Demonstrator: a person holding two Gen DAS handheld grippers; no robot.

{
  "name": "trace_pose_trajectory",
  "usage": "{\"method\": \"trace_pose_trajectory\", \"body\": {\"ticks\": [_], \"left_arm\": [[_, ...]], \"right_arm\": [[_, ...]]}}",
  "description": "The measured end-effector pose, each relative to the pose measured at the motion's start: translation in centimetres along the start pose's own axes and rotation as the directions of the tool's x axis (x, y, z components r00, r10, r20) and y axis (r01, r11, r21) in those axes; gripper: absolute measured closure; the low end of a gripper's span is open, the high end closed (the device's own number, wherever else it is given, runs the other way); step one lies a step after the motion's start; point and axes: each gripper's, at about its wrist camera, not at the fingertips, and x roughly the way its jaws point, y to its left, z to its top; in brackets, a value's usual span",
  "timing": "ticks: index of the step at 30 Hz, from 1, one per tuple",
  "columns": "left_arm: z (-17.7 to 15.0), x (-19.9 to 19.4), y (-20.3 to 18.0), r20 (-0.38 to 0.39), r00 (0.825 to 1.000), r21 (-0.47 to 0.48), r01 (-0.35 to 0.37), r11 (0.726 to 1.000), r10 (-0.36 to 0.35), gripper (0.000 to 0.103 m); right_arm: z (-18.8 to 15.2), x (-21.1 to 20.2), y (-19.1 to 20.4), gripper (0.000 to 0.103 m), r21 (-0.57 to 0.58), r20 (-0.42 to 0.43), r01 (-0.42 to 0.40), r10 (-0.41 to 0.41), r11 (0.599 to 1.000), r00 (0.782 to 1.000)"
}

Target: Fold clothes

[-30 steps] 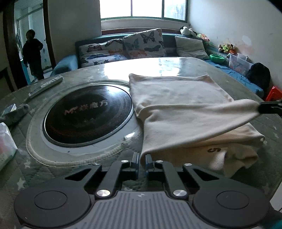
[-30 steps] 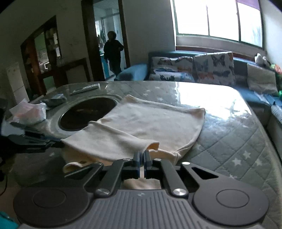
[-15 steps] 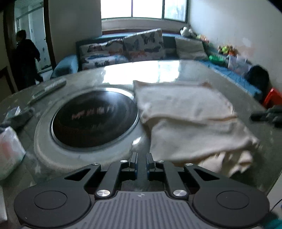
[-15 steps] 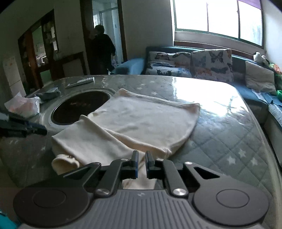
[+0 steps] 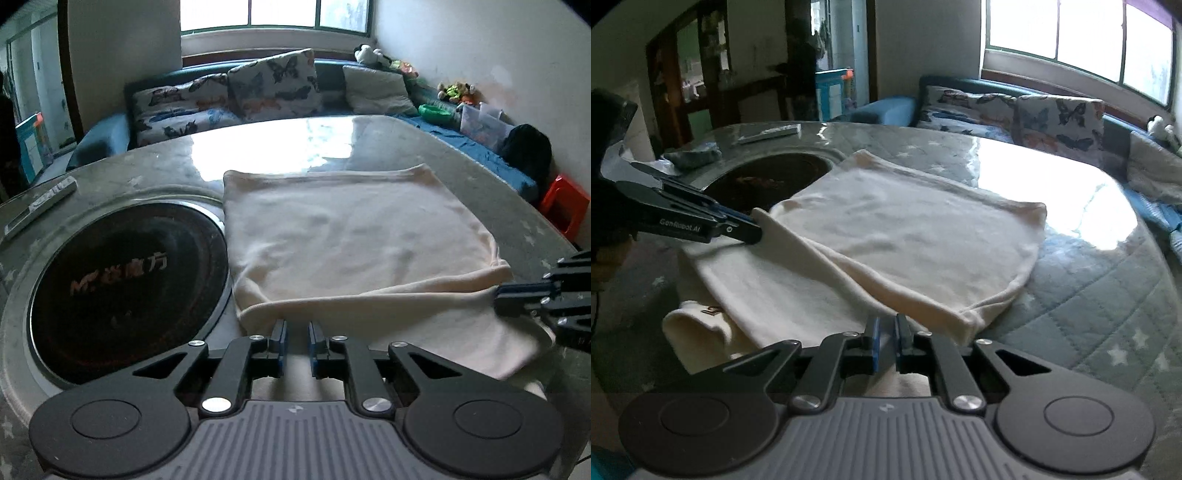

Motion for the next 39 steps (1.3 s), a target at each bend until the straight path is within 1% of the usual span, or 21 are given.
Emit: {"method": "trace_pose_trajectory", "body": {"ticks": [1,2,3,4,6,8,10,11,12,16,19,21,24,29,31,32,33,34,35,36,39], "left_arm": [[-0.1,-0.2,0.1,0.0,1.0,-0.003,0.001,1.0,-0.001,0.089],[-0.5,-0.6,-0.2,0.0,1.0,0.02,0.005,1.0,-0.005,0.089],[-0.9,-1.1,-0.4,0.0,1.0,0.042,0.009,0.999,-0.009,0.085],[-1.2,-1.5,-0.7,-0.001,1.0,0.065,0.013,0.998,-0.013,0.083],[-2.0,-2.4,-1.2,-0.002,1.0,0.11,0.021,0.994,-0.021,0.081],[-2.8,-3.3,-1.7,-0.004,1.0,0.155,0.029,0.987,-0.028,0.081],[-3.6,-4.2,-2.2,-0.005,0.999,0.2,0.037,0.979,-0.036,0.078],[-4.0,-4.7,-2.5,-0.007,0.999,0.222,0.04,0.974,-0.04,0.075],[-4.4,-5.1,-2.7,-0.008,0.999,0.244,0.044,0.969,-0.044,0.075],[-6.0,-7.0,-3.7,-0.013,0.998,0.331,0.06,0.942,-0.059,0.075],[-7.2,-8.2,-4.5,-0.018,0.998,0.394,0.07,0.917,-0.068,0.075],[-7.7,-7.8,-5.4,-0.011,0.998,0.43,0.054,0.901,-0.055,0.075],[-7.9,-7.2,-6.2,0.011,0.998,0.469,0.054,0.882,-0.067,0.075],[-8.1,-6.4,-7.5,0.058,0.995,0.549,0.038,0.835,-0.083,0.075],[-8.2,-6.4,-7.8,0.066,0.993,0.566,0.043,0.823,-0.097,0.075],[-8.2,-6.4,-7.9,0.076,0.992,0.576,0.04,0.816,-0.102,0.077],[-8.3,-6.4,-8.0,0.089,0.991,0.584,0.032,0.811,-0.103,0.083],[-8.1,-6.5,-7.9,0.094,0.99,0.584,0.033,0.811,-0.108,0.087],[-8.0,-6.5,-7.9,0.098,0.989,0.583,0.034,0.812,-0.112,0.093],[-7.8,-6.6,-7.7,0.1,0.988,0.572,0.039,0.819,-0.118,0.094],[-6.7,-6.9,-7.1,0.117,0.985,0.536,0.047,0.843,-0.129,0.095]], "right_arm": [[0.0,-0.3,0.1,0.095,-0.011,0.008,0.009,-0.009,1.0,1.0],[0.0,-0.7,0.2,0.094,-0.019,0.019,0.0,0.0,1.0,1.0],[0.0,-0.8,0.2,0.093,-0.025,0.02,-0.01,0.01,1.0,1.0],[-0.2,-0.8,0.4,0.089,-0.035,0.011,-0.017,0.017,0.999,1.0],[-0.6,-0.8,0.7,0.087,-0.053,-0.005,-0.03,0.03,0.998,1.0],[-0.9,-0.9,0.8,0.087,-0.076,-0.007,-0.027,0.026,0.997,1.0],[-0.8,-1.4,1.0,0.084,-0.092,-0.003,-0.023,0.023,0.995,1.0],[-0.6,-1.9,1.1,0.084,-0.098,0.006,-0.03,0.031,0.995,0.999],[-0.5,-2.4,1.3,0.083,-0.108,0.015,-0.043,0.045,0.993,0.999],[-0.4,-3.2,2.2,0.082,-0.164,0.009,-0.09,0.093,0.982,0.996],[-1.1,-2.0,2.2,0.082,-0.17,-0.043,-0.085,0.079,0.982,0.996],[-1.4,-2.2,2.2,0.081,-0.163,-0.047,-0.085,0.079,0.983,0.996],[-1.4,-3.7,2.4,0.072,-0.188,-0.035,-0.082,0.077,0.979,0.996],[-2.1,-5.3,2.8,0.071,-0.247,-0.051,-0.072,0.061,0.966,0.997],[-2.6,-5.7,3.1,0.066,-0.282,-0.059,-0.073,0.058,0.957,0.997],[-2.8,-5.9,3.2,0.064,-0.303,-0.064,-0.076,0.06,0.95,0.996],[-3.0,-6.0,3.5,0.06,-0.329,-0.066,-0.08,0.062,0.941,0.996],[-3.3,-6.2,3.9,0.054,-0.358,-0.065,-0.083,0.064,0.93,0.996],[-3.5,-6.3,4.2,0.051,-0.388,-0.065,-0.085,0.065,0.918,0.996],[-3.8,-6.4,4.6,0.048,-0.417,-0.061,-0.085,0.066,0.905,0.996],[-4.3,-6.3,5.5,0.044,-0.487,-0.037,-0.072,0.062,0.871,0.997]]}}
